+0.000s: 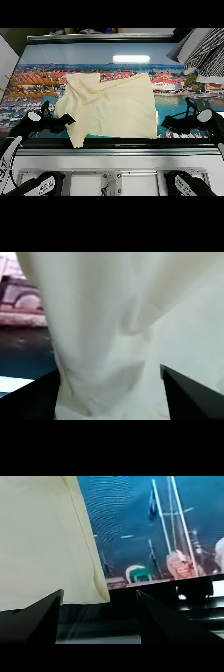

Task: Fold the clothes and pants, and hang the long-sleeved shirts on hangers.

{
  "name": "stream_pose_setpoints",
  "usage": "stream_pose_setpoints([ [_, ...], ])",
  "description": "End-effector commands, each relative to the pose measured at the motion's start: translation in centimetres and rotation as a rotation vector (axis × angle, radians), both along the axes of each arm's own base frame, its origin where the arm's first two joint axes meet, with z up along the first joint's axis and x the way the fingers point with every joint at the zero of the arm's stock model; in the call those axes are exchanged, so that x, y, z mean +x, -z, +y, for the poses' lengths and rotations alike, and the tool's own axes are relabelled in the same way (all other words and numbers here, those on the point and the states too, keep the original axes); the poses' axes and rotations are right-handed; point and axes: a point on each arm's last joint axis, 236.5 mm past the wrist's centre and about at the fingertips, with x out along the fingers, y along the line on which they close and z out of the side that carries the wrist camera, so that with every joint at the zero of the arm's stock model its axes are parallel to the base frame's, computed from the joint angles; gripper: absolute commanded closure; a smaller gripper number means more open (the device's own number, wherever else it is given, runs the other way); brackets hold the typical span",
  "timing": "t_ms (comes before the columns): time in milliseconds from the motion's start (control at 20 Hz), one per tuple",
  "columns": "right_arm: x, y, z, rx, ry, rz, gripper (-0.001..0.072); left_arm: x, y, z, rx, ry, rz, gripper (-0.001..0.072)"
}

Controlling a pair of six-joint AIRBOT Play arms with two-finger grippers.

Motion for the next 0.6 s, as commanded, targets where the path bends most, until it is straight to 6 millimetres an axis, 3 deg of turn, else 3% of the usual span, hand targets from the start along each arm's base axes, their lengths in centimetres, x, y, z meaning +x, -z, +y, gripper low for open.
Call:
stream_pose_setpoints([
  [0,-2.2,3.5,2.1,0.105,0.107,0.069,0.0199,-0.4,0.4,-0.9,-0.005,0.025,0.008,0.0026],
  [50,-2.7,4.2,2.6,0.127,0.123,0.089,0.0198,-0.8,0.7,-1.1,-0.013,0.032,0.029,0.0043],
  [150,-3.2,5.2,3.6,0.152,0.131,0.121,0.0199,-1.7,1.1,-1.5,-0.031,0.046,0.070,0.0478],
  [200,-3.4,5.6,3.9,0.150,0.119,0.130,0.0199,-1.9,1.1,-1.6,-0.035,0.050,0.078,0.0629],
  [250,-3.3,5.9,4.3,0.146,0.106,0.132,0.0200,-1.9,1.0,-1.7,-0.040,0.048,0.077,0.0656],
  [500,-1.2,6.2,6.8,0.156,0.092,0.054,0.0206,-2.4,0.9,-2.0,-0.053,0.060,0.098,0.0656],
  [550,-0.8,6.1,6.8,0.151,0.092,0.036,0.0284,-2.6,0.9,-2.1,-0.058,0.064,0.104,0.0656],
])
